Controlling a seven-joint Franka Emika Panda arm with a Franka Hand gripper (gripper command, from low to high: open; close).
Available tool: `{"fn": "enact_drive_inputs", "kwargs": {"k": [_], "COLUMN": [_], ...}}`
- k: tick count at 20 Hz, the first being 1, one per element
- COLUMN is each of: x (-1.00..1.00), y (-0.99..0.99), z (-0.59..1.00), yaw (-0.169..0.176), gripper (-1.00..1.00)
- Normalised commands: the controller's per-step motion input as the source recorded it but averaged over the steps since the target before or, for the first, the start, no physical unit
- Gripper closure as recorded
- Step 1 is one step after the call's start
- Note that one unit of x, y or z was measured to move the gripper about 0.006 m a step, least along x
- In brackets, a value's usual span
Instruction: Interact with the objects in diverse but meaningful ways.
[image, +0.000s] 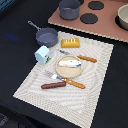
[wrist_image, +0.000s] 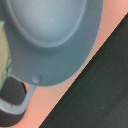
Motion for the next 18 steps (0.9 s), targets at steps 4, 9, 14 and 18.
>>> {"fn": "enact_drive_inputs", "kwargs": {"k": [4,9,14,18], "x": [0.01,0.00,0.01,0.03], "y": [-0.02,0.00,0.00,0.00], "z": [-0.26,-0.26,-0.23,-0.20], "yaw": [-0.013,-0.009,-0.012,-0.013], "gripper": [-1.00,-1.00,-1.00,-1.00]}}
